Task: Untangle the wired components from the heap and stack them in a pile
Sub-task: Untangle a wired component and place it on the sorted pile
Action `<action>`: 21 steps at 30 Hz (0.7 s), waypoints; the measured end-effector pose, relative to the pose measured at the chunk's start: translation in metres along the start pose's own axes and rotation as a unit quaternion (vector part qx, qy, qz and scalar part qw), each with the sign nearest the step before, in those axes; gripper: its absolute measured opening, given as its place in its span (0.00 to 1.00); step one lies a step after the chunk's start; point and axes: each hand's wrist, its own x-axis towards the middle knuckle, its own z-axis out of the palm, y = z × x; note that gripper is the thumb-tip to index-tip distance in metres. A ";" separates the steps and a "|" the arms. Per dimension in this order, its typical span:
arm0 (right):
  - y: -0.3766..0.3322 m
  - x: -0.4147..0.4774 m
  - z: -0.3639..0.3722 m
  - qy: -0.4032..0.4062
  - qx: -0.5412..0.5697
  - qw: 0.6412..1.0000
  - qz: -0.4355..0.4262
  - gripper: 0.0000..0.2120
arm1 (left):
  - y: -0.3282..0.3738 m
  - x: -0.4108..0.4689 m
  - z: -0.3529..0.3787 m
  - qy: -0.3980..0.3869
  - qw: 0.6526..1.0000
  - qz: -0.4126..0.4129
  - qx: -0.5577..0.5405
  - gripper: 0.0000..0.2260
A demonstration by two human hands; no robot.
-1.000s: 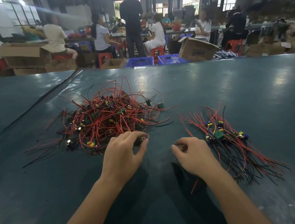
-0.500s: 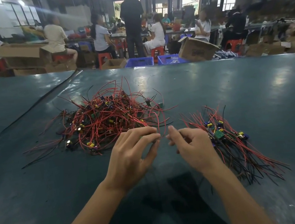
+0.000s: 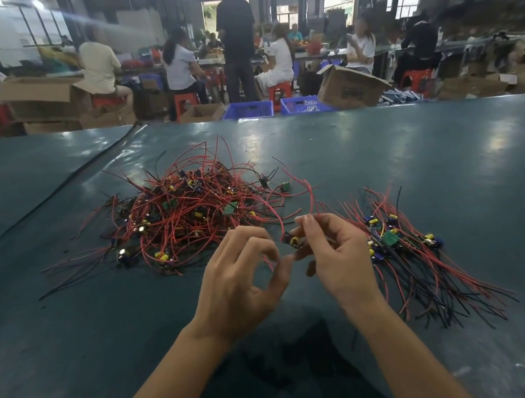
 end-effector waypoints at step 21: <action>0.012 -0.001 0.007 0.036 -0.032 0.997 0.059 0.10 | 0.000 0.011 0.002 0.002 0.812 -0.451 -0.370 0.07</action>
